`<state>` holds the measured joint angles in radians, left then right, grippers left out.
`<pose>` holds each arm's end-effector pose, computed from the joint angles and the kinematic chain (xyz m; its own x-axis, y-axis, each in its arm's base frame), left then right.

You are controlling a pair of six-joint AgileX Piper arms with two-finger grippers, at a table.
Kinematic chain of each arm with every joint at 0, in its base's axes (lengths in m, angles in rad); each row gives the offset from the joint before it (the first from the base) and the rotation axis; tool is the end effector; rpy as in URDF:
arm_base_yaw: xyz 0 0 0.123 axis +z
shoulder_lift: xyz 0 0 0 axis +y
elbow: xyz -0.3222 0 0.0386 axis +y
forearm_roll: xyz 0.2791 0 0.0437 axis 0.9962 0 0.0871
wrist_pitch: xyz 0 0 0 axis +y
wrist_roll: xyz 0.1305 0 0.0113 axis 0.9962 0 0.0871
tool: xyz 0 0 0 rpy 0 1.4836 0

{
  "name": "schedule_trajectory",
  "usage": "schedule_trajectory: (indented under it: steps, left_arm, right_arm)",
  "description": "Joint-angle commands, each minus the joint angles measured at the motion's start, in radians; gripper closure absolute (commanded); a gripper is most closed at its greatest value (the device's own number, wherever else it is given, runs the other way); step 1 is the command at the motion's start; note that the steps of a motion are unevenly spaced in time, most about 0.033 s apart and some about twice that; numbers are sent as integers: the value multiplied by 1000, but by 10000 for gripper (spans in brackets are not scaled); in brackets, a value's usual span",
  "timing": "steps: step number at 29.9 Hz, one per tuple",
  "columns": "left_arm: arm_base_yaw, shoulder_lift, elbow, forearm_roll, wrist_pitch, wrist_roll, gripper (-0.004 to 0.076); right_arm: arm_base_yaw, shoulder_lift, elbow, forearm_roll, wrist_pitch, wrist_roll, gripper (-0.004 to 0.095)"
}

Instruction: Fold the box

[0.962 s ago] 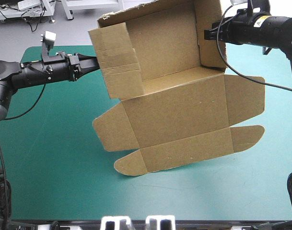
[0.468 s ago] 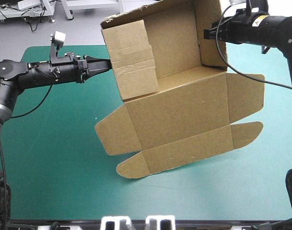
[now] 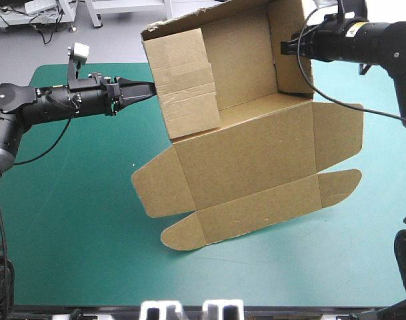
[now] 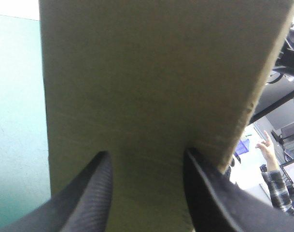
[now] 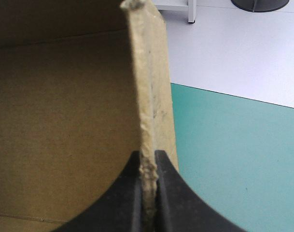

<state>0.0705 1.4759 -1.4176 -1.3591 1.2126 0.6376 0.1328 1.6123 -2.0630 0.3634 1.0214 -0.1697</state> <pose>0.3432 -0.0960 0.4503 -0.7213 -0.2016 -0.6627 0.5510 0.4127 -0.7253 0.3876 0.0919 0.5495 -0.4441 -0.0340 -0.8953 -0.3848 0.9097 0.1563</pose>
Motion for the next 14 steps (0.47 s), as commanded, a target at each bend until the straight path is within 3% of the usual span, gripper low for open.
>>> schedule_trajectory:
  steps: [1, 14]
  left_arm:
    - [-9, -43, -32, -91, 84, 5, 384]
    - [-9, -85, -32, -94, 84, 29, 384]
  right_arm:
    - [-1, -41, -28, 50, -83, 12, 927]
    - [-1, -41, -28, 73, -91, 15, 927]
